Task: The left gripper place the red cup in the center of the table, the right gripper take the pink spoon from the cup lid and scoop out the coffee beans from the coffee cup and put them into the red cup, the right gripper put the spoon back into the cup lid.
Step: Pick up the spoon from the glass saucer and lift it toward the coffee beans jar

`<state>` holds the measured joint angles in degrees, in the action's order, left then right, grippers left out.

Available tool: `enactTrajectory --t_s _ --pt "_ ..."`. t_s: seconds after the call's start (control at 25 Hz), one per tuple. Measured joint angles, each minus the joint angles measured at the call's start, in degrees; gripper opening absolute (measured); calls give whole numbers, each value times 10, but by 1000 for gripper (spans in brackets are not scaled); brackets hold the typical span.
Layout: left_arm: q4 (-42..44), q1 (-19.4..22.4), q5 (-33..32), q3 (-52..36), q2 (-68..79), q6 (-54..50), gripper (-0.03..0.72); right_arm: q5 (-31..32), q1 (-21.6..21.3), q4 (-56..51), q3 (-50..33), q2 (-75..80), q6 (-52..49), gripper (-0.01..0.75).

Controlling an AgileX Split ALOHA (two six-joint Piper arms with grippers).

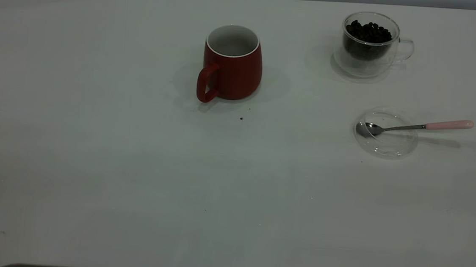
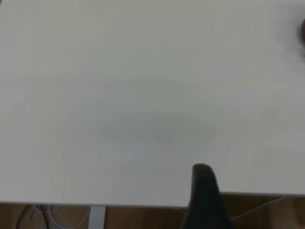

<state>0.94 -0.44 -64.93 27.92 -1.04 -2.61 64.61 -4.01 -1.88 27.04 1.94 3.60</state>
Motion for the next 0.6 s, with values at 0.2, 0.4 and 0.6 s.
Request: enactTrajectory --t_s 0.2,0.4,0.6 --pt "0 0 0 0 0 0 588 -1 0 0 0 0 0 591" --pt "0 0 0 0 0 0 588 -27 0 0 38 20 0 591" --pt "0 0 0 0 0 0 588 -39 0 -32 128 145 0 591"
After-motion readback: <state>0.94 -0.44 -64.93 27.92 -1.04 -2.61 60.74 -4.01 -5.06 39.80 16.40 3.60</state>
